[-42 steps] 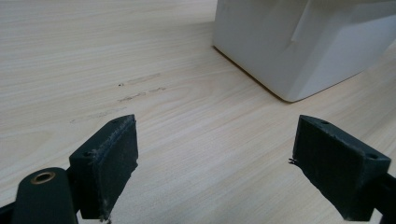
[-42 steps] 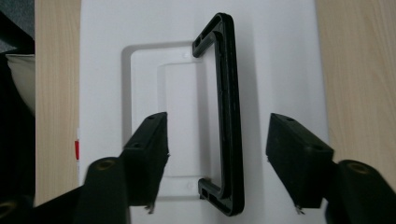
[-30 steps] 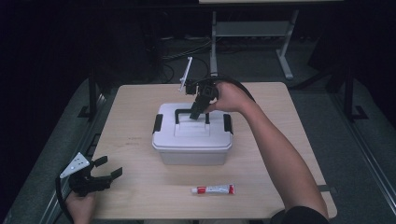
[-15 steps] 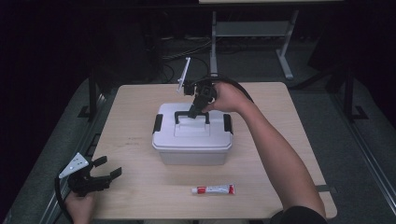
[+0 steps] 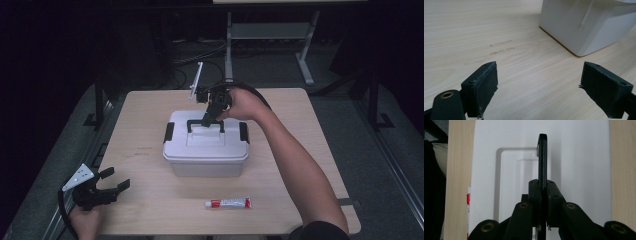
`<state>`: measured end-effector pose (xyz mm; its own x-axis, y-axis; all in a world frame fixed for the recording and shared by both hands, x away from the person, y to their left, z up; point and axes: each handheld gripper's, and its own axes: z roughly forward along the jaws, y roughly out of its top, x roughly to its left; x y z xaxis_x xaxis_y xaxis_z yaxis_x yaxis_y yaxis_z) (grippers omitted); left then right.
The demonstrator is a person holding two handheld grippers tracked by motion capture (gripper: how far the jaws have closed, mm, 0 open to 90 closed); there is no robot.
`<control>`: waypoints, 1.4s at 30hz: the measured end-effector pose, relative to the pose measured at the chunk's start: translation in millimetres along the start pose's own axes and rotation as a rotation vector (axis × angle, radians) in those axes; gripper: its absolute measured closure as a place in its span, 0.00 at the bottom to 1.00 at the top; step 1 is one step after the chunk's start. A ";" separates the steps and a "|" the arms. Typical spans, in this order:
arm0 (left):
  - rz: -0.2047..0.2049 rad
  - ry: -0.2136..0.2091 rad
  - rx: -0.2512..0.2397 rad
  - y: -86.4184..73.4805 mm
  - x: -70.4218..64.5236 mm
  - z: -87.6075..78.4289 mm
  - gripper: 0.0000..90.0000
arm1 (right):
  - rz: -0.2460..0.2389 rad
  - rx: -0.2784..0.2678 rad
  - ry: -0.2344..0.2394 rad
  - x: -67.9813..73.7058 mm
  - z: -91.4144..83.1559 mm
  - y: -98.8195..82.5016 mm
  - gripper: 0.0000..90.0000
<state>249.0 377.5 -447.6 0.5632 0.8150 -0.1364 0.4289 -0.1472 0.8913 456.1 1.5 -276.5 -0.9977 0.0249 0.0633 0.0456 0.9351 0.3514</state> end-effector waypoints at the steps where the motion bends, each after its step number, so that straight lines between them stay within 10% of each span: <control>1: 0.000 0.000 0.000 0.0 0.0 0.0 0.15 | 0.000 0.000 0.000 0.0 0.0 0.0 0.94; 25: -0.005 -0.002 -0.004 -0.5 0.5 -0.7 0.15 | -0.017 -0.037 -0.028 6.2 -22.3 3.7 0.94; 42: 0.000 0.009 -0.005 -0.6 0.2 -2.4 0.15 | 0.010 -0.070 -0.075 21.4 -55.3 -26.4 0.94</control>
<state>247.2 379.0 -447.1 0.5570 0.8199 -0.1324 0.4255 -0.1448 0.8933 436.3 -42.3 -232.8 -0.9980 0.0626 -0.0020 0.0560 0.9077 0.4160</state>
